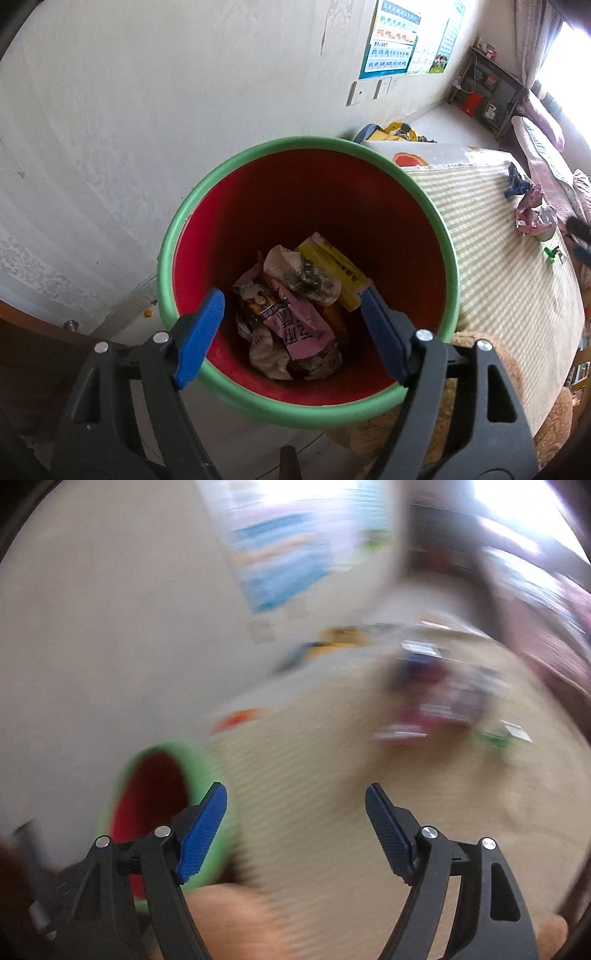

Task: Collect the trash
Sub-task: 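Grasp the pink snack bag with the left gripper while the right grasps the green-clear wrapper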

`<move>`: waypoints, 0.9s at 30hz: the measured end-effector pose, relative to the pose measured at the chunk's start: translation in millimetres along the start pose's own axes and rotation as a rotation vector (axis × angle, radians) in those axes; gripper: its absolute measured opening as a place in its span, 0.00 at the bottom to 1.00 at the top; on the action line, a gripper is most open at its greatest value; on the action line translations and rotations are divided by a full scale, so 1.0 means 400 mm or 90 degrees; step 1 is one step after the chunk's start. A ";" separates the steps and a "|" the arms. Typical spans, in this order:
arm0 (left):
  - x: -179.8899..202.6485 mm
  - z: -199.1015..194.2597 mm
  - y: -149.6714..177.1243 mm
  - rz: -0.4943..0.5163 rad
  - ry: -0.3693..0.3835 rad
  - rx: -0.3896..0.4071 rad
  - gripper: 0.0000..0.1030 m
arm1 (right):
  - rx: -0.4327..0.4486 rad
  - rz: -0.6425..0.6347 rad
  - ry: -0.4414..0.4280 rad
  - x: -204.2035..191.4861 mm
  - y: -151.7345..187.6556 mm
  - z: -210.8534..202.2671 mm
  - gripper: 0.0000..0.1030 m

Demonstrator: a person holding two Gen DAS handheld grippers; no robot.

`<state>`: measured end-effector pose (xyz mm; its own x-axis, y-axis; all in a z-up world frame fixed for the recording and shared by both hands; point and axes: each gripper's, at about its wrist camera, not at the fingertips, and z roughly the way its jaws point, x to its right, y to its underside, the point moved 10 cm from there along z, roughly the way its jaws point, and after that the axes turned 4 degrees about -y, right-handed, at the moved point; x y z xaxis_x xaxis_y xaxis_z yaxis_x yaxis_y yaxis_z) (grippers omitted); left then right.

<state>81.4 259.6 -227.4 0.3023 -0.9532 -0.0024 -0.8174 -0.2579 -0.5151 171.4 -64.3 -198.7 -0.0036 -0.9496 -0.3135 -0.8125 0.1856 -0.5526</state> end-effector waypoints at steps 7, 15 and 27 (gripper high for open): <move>0.072 -0.003 0.003 0.032 0.001 -0.001 0.72 | 0.022 0.217 0.087 0.407 -0.077 0.005 0.72; 0.188 -0.020 0.020 0.110 -0.005 -0.001 0.72 | -0.057 0.212 0.086 0.464 -0.117 0.132 0.52; 0.496 -0.056 -0.045 0.222 0.070 0.032 0.72 | -0.013 0.150 -0.006 0.437 0.026 -0.041 0.15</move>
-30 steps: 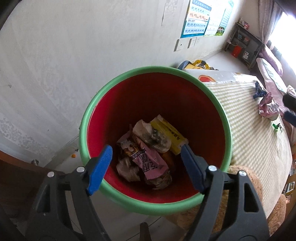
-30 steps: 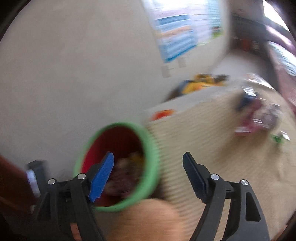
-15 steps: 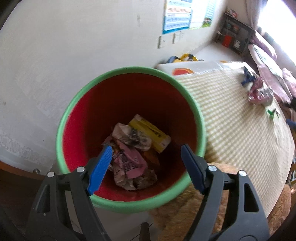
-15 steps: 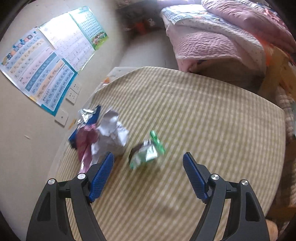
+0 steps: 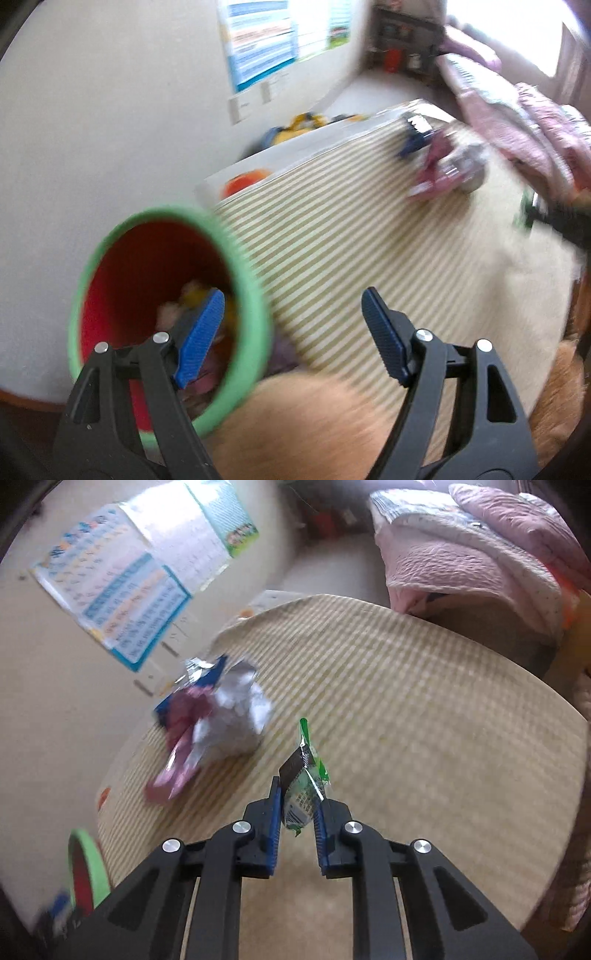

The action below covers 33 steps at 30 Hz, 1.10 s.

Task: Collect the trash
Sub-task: 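Grasp the pink snack bag with the left gripper while the right grasps the green-clear wrapper, then carry the pink bag with the left gripper over the bin while the right carries the green wrapper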

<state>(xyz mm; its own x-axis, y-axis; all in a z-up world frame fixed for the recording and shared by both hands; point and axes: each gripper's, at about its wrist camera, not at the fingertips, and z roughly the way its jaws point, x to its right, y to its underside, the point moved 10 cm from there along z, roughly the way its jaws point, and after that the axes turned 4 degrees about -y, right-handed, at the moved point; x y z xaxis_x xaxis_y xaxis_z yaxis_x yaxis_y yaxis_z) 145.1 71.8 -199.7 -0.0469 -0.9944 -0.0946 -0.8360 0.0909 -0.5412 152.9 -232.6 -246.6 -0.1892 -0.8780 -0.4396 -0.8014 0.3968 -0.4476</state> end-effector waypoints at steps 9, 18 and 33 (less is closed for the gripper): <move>0.322 0.129 -0.220 0.110 0.049 0.028 0.72 | -0.058 -0.034 -0.002 0.042 0.274 -0.061 0.16; 0.437 0.309 -0.260 0.159 0.001 -0.058 0.60 | -0.047 -0.031 -0.037 0.035 0.275 -0.069 0.17; 0.273 0.158 -0.057 0.069 0.037 -0.090 0.10 | -0.042 -0.016 -0.059 0.035 0.270 -0.071 0.19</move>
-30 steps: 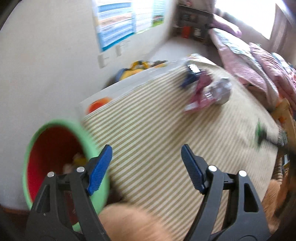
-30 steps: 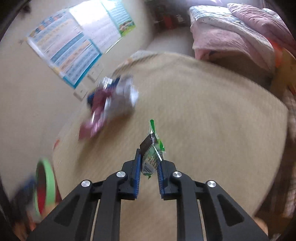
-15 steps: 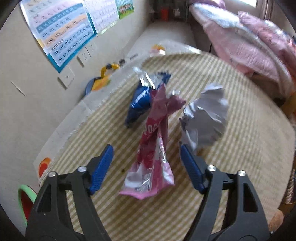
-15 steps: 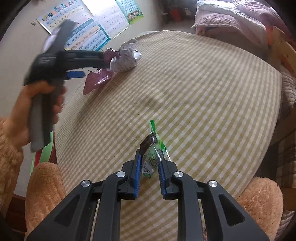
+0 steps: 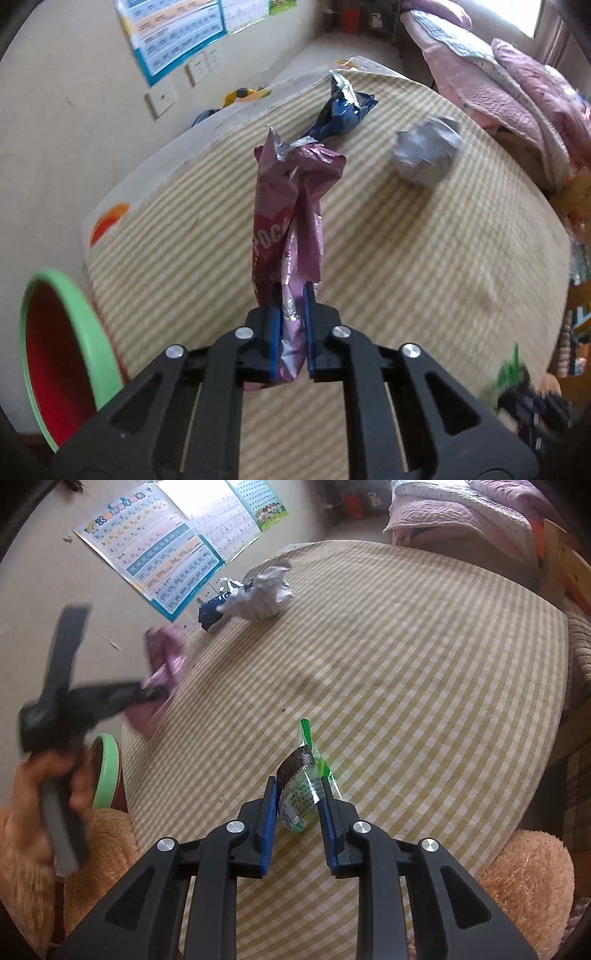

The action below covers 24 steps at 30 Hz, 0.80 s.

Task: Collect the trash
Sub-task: 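Carry the pink bag with the left gripper over the bin while the right carries the green wrapper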

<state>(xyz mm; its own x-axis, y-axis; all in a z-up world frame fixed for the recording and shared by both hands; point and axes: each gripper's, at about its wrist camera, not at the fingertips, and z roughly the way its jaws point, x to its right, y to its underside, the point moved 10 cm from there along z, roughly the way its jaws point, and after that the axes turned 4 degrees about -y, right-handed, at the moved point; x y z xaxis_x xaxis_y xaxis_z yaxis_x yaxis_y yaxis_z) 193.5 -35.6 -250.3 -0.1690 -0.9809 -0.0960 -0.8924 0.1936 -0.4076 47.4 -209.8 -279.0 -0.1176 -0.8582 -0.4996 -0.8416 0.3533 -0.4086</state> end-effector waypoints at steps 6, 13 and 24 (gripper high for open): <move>-0.014 -0.081 0.126 -0.020 0.022 0.007 0.10 | 0.027 -0.009 0.019 -0.008 -0.005 -0.030 0.19; 0.002 -0.130 0.201 -0.002 0.032 0.009 0.10 | 0.040 -0.022 0.028 -0.041 0.001 -0.055 0.19; 0.014 -0.195 0.177 0.027 0.021 0.067 0.10 | 0.057 -0.045 0.015 -0.114 0.003 -0.097 0.19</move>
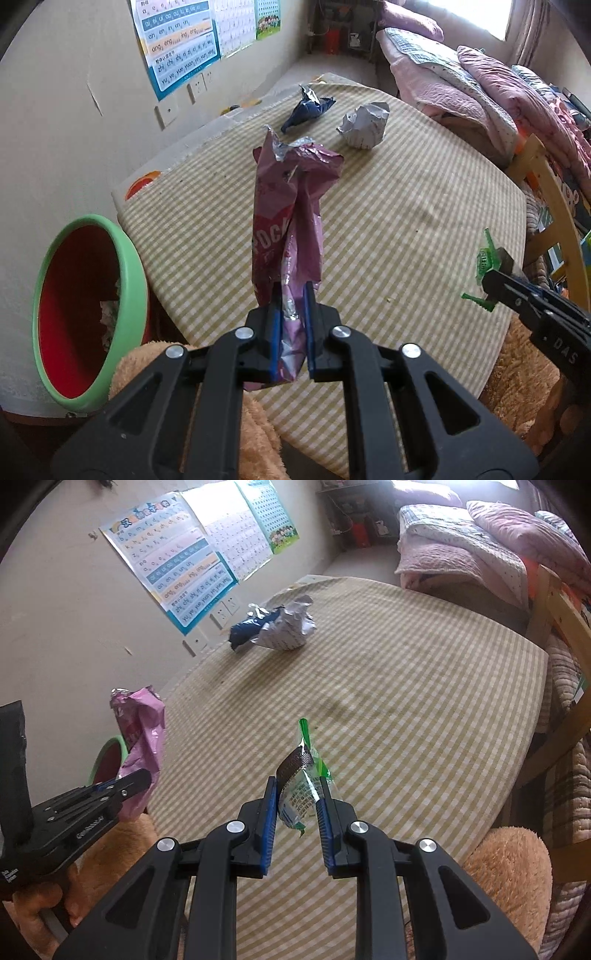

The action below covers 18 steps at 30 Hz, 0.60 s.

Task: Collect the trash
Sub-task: 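Carry the pink bag with the left gripper over the bin while the right carries the green wrapper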

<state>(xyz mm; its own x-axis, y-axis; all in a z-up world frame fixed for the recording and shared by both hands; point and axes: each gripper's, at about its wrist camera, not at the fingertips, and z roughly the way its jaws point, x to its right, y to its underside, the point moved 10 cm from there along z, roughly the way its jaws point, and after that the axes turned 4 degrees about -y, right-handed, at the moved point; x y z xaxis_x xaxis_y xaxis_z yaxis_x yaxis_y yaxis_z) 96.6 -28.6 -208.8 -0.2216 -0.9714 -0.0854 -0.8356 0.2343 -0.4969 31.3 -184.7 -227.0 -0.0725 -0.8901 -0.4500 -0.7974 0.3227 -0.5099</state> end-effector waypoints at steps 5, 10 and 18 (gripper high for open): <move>-0.023 -0.009 -0.001 -0.013 0.000 0.006 0.10 | 0.009 -0.021 0.001 -0.037 -0.009 -0.018 0.19; -0.042 -0.015 0.002 -0.024 0.000 0.010 0.10 | 0.014 -0.041 0.000 -0.074 -0.019 -0.025 0.19; -0.064 -0.019 0.009 -0.031 0.002 0.017 0.10 | 0.015 -0.073 0.003 -0.128 -0.018 -0.023 0.19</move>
<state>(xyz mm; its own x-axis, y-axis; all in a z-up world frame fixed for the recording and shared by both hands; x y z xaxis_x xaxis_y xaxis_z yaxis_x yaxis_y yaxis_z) 95.5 -2.6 -201.9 -0.1834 -0.9813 -0.0579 -0.8317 0.1863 -0.5231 35.0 -144.5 -193.7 0.0162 -0.9232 -0.3840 -0.7859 0.2257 -0.5757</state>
